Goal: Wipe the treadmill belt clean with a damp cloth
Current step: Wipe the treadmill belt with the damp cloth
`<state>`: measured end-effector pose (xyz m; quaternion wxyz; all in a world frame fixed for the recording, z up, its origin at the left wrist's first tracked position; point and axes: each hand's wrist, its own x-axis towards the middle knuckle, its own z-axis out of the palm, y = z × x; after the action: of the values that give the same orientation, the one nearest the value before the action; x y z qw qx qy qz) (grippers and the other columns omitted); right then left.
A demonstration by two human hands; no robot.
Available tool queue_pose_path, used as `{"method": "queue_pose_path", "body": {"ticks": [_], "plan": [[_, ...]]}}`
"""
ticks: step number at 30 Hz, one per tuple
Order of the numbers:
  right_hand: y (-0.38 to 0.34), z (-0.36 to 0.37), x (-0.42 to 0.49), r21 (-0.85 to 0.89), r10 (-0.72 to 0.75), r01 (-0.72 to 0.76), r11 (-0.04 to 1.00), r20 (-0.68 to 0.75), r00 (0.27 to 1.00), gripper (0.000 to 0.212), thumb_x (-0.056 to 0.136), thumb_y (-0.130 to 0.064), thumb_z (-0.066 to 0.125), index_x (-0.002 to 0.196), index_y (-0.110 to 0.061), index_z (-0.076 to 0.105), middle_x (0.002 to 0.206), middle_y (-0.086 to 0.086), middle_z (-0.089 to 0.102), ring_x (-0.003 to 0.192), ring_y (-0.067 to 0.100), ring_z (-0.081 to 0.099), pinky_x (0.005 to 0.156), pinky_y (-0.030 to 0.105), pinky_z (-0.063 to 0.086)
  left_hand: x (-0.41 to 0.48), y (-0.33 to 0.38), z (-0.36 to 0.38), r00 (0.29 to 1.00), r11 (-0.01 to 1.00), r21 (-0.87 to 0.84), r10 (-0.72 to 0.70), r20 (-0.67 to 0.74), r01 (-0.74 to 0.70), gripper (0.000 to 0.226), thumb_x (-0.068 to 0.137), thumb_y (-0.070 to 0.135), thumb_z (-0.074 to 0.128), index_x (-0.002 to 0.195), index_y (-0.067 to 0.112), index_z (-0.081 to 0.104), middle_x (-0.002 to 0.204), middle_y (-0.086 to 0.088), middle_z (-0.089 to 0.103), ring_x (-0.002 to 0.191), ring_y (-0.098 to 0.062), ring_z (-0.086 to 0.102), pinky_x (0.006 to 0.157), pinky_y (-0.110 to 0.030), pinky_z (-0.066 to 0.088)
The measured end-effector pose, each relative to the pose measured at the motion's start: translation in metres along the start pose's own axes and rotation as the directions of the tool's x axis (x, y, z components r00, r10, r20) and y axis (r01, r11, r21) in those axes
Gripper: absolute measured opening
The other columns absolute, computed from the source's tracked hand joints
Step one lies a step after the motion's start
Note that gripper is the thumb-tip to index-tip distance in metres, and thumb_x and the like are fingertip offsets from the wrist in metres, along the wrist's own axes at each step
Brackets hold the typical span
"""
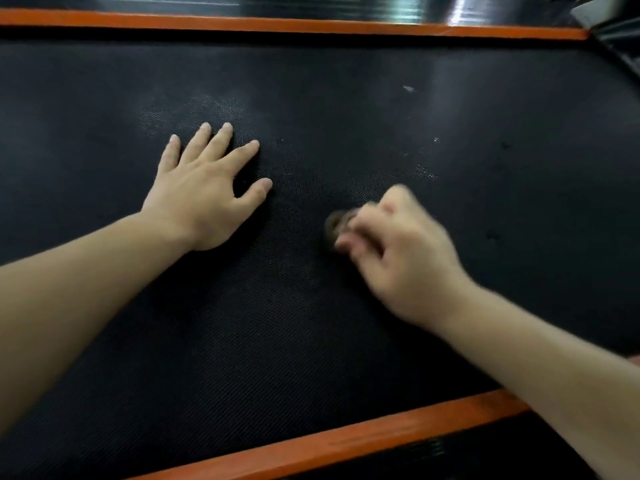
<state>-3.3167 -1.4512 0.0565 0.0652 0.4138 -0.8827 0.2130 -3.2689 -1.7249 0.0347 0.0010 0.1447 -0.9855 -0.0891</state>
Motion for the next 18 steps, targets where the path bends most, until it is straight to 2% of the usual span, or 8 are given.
{"method": "queue_pose_path", "body": {"ticks": [2,4,7,9,13,15,16,18], "plan": [[-0.018,-0.009,-0.029,0.121,-0.18,0.164,0.979,0.138,0.974,0.032,0.095,-0.044,0.054,0.093,-0.016,0.068,0.093,0.006,0.05,0.073,0.023,0.051,0.062,0.033,0.045,0.0,0.001,-0.002,1.0,1.0,0.01,-0.006,0.019,0.006,0.072,0.094,0.073,0.023,0.158,0.041,0.018,0.17,0.002,0.004,0.156,-0.018,-0.007,0.125,-0.049,-0.006],[0.003,-0.02,-0.028,0.1,-0.201,0.188,0.977,0.151,0.968,0.029,0.095,-0.043,0.055,0.095,-0.018,0.07,0.093,0.005,0.053,0.072,0.024,0.055,0.061,0.036,0.05,0.001,0.004,-0.006,0.997,0.999,0.002,-0.043,0.067,0.043,0.073,0.094,0.072,0.023,0.159,0.039,0.018,0.17,0.001,0.001,0.156,-0.019,-0.008,0.124,-0.052,-0.008],[0.055,-0.027,-0.004,-0.085,0.038,-0.041,0.995,-0.042,0.998,0.029,0.096,-0.045,0.052,0.099,-0.019,0.065,0.094,0.003,0.049,0.079,0.028,0.057,0.066,0.038,0.051,0.0,0.029,-0.013,0.988,0.991,-0.063,-0.107,0.11,0.115,0.07,0.097,0.068,0.027,0.159,0.037,0.019,0.17,-0.004,0.001,0.156,-0.022,-0.01,0.122,-0.057,-0.011],[0.062,-0.021,-0.004,-0.134,0.182,-0.197,0.971,-0.112,0.977,0.029,0.096,-0.047,0.051,0.098,-0.019,0.06,0.096,0.002,0.044,0.082,0.03,0.055,0.066,0.035,0.045,-0.004,0.058,-0.01,0.994,0.992,-0.114,-0.05,0.092,0.06,0.064,0.1,0.06,0.034,0.158,0.036,0.024,0.17,-0.004,0.007,0.156,-0.024,-0.005,0.123,-0.056,-0.009],[0.015,-0.021,-0.046,0.039,-0.083,0.081,0.996,0.062,0.995,0.035,0.095,-0.045,0.054,0.095,-0.014,0.068,0.094,0.007,0.05,0.074,0.028,0.054,0.063,0.039,0.049,-0.015,0.094,0.006,0.997,0.989,-0.149,-0.004,0.075,0.016,0.059,0.101,0.057,0.037,0.156,0.041,0.025,0.17,-0.002,0.002,0.156,-0.025,-0.011,0.122,-0.056,-0.013],[0.028,-0.027,-0.044,0.021,-0.169,0.168,0.986,0.112,0.979,0.035,0.095,-0.045,0.053,0.095,-0.013,0.068,0.093,0.008,0.053,0.072,0.029,0.055,0.062,0.037,0.05,-0.017,0.095,0.012,0.998,0.995,-0.092,-0.023,0.063,0.029,0.061,0.101,0.061,0.029,0.157,0.041,0.02,0.171,-0.001,-0.002,0.155,-0.025,-0.014,0.121,-0.058,-0.014],[0.043,-0.029,-0.03,-0.047,-0.148,0.152,0.987,0.068,0.987,0.035,0.095,-0.046,0.052,0.096,-0.014,0.067,0.093,0.009,0.053,0.074,0.03,0.057,0.063,0.037,0.051,-0.019,0.095,0.013,0.998,0.997,-0.064,-0.028,0.06,0.032,0.063,0.1,0.063,0.025,0.158,0.041,0.017,0.17,-0.001,-0.003,0.155,-0.024,-0.015,0.121,-0.058,-0.014],[0.088,-0.034,0.008,-0.168,0.068,-0.079,0.983,-0.069,0.995,0.034,0.096,-0.046,0.051,0.101,-0.015,0.063,0.098,0.011,0.049,0.085,0.037,0.058,0.07,0.04,0.05,-0.02,0.098,0.014,0.998,0.999,-0.039,-0.03,0.05,0.032,0.064,0.099,0.065,0.021,0.159,0.041,0.014,0.17,-0.001,-0.004,0.155,-0.024,-0.015,0.121,-0.059,-0.013]]}}
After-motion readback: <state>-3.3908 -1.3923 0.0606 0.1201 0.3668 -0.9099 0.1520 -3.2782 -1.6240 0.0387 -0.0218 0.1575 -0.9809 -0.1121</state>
